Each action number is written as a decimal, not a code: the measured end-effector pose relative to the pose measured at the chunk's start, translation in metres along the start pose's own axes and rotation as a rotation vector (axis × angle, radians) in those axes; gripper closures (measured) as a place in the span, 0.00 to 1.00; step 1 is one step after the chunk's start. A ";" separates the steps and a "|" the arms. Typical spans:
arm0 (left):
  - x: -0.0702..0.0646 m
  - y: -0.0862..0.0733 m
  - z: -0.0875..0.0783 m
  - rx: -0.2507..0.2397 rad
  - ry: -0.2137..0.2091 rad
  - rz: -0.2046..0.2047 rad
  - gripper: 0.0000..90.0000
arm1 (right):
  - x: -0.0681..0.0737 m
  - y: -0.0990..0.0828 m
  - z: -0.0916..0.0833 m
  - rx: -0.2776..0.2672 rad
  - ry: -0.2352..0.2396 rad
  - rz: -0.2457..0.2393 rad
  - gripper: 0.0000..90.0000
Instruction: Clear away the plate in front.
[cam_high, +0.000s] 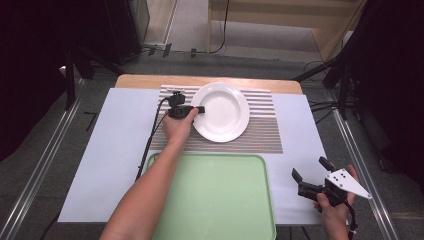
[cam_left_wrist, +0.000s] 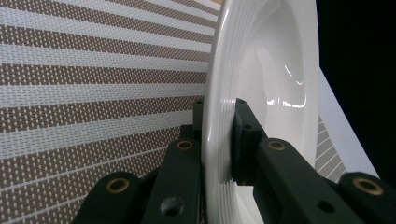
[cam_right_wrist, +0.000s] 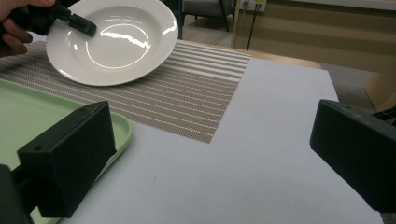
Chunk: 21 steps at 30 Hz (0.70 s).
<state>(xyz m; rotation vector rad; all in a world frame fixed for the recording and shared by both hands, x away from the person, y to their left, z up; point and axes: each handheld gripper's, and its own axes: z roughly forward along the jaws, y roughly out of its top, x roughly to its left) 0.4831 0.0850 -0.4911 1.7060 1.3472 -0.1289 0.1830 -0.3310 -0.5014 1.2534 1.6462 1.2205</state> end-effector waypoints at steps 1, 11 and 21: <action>0.001 0.000 0.000 -0.002 -0.004 -0.009 0.91 | 0.001 0.000 0.000 0.006 0.002 0.009 0.00; 0.012 -0.003 -0.008 -0.011 -0.022 -0.042 0.91 | 0.001 0.000 0.000 0.009 0.004 0.011 0.00; 0.016 -0.003 -0.026 -0.021 -0.064 -0.033 0.91 | 0.001 -0.001 0.002 0.009 0.001 -0.003 0.00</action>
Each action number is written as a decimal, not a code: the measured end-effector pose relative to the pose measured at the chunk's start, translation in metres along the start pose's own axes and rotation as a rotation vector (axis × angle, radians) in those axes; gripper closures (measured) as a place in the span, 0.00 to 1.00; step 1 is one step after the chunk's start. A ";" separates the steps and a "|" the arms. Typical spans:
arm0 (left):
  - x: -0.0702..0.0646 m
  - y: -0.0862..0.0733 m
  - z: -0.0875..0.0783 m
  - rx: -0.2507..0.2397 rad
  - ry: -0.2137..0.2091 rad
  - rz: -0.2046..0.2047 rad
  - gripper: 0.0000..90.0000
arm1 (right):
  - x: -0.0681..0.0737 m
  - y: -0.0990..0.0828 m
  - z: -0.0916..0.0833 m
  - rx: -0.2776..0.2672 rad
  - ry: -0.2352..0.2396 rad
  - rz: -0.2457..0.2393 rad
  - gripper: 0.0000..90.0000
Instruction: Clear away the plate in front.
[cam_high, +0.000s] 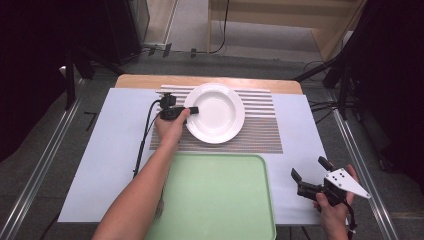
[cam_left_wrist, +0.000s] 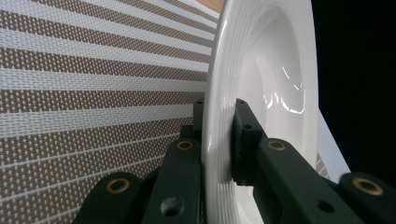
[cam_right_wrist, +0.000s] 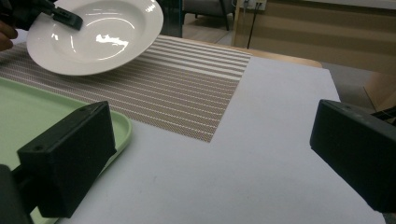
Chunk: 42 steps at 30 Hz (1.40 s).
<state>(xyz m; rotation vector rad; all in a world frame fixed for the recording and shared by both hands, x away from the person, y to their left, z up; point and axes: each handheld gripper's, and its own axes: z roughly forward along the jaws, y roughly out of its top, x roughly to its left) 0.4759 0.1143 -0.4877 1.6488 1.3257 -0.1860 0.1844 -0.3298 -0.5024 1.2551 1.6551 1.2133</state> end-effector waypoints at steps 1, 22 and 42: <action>-0.001 0.000 -0.002 -0.003 -0.006 0.005 0.91 | 0.000 0.000 0.000 0.004 0.001 0.006 0.00; -0.017 -0.005 -0.039 -0.008 -0.086 0.057 0.91 | 0.002 0.000 0.000 0.006 0.000 0.002 0.00; -0.036 -0.028 -0.070 0.025 -0.136 0.118 0.91 | 0.004 0.001 0.000 0.005 0.005 0.003 0.00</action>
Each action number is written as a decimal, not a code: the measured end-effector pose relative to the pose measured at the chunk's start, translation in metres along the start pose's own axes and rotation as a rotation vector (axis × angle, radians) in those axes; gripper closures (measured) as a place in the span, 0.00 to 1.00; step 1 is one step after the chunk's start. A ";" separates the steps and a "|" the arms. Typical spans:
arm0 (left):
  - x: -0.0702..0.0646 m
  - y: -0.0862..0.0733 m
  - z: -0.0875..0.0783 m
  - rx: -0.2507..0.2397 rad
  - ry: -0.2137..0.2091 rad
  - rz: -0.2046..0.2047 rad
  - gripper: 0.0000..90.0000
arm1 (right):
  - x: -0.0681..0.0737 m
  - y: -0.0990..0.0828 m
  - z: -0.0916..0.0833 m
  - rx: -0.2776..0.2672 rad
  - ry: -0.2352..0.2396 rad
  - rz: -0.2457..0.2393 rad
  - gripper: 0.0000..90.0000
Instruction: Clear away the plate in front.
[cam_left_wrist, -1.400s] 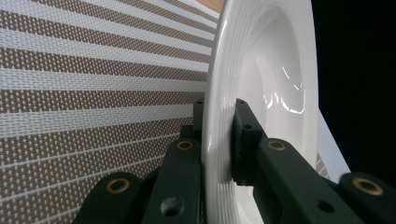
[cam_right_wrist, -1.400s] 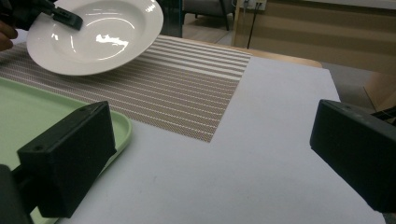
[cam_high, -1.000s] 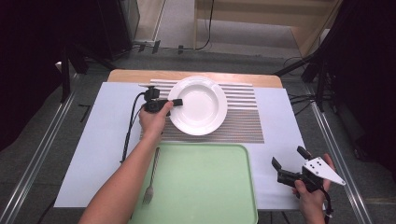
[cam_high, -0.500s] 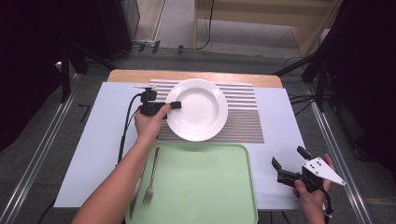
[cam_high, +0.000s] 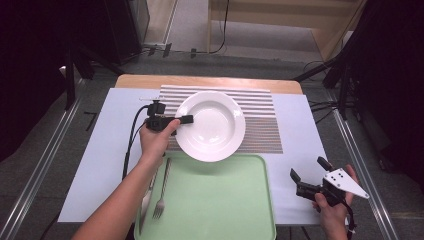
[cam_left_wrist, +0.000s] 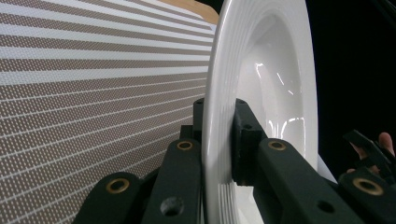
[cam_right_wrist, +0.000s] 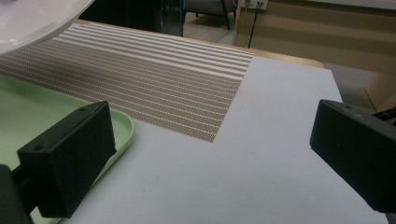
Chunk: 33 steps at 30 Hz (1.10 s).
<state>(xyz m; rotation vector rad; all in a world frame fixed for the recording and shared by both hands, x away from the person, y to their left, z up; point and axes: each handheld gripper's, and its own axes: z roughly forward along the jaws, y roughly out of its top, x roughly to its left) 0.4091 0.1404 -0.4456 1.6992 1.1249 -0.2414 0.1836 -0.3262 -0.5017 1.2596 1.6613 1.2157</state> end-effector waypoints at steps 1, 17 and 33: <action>-0.001 -0.001 -0.001 0.001 -0.003 0.000 0.91 | 0.000 0.000 0.000 0.001 0.001 0.000 0.00; -0.011 -0.027 -0.022 0.033 -0.035 0.030 0.91 | 0.001 0.000 0.001 -0.006 -0.002 -0.021 0.00; -0.020 -0.057 -0.040 0.070 -0.066 0.038 0.91 | 0.004 0.001 0.000 0.002 0.005 -0.006 0.00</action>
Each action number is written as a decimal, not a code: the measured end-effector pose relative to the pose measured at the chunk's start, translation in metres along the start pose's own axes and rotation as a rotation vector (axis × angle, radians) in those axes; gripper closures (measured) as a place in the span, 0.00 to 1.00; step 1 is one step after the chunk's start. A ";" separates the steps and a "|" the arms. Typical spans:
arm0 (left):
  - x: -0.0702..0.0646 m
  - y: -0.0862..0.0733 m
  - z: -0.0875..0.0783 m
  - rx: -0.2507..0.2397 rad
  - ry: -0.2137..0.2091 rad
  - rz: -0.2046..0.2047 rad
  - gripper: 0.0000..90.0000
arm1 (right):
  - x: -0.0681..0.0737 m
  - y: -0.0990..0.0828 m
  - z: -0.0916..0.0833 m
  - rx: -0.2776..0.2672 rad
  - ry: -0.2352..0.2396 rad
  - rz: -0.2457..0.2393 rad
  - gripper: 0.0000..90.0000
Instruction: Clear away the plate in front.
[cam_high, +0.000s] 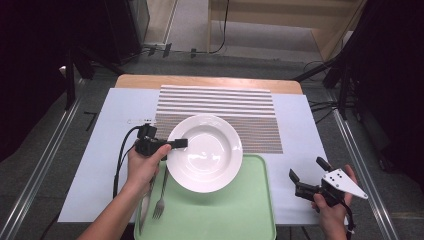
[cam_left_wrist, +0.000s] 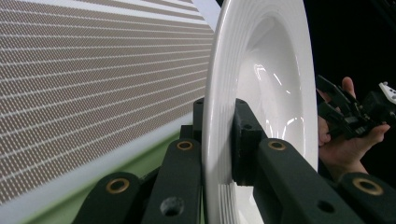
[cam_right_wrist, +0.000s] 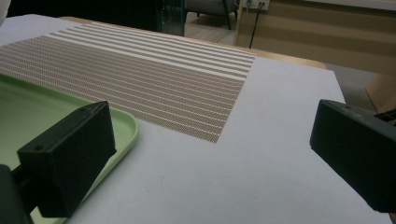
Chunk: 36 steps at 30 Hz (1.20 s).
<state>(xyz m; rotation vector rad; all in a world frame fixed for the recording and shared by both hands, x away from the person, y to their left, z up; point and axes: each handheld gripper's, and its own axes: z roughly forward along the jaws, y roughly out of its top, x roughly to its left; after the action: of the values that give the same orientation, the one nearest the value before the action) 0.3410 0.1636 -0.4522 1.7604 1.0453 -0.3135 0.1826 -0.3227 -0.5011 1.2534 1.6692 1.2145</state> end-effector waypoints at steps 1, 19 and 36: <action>-0.001 -0.002 -0.001 0.000 -0.002 0.002 0.91 | 0.000 0.000 0.000 -0.001 0.000 -0.002 0.00; -0.010 -0.034 -0.008 0.044 -0.028 0.007 0.91 | 0.002 0.000 0.000 0.001 -0.001 -0.003 0.00; -0.008 -0.064 -0.005 0.093 -0.039 -0.041 0.91 | 0.003 0.000 0.001 0.005 0.003 -0.007 0.00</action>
<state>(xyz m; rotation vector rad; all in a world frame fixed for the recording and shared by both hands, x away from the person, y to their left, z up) 0.2859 0.1701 -0.4850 1.8096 1.0547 -0.4268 0.1823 -0.3194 -0.5012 1.2479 1.6785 1.2091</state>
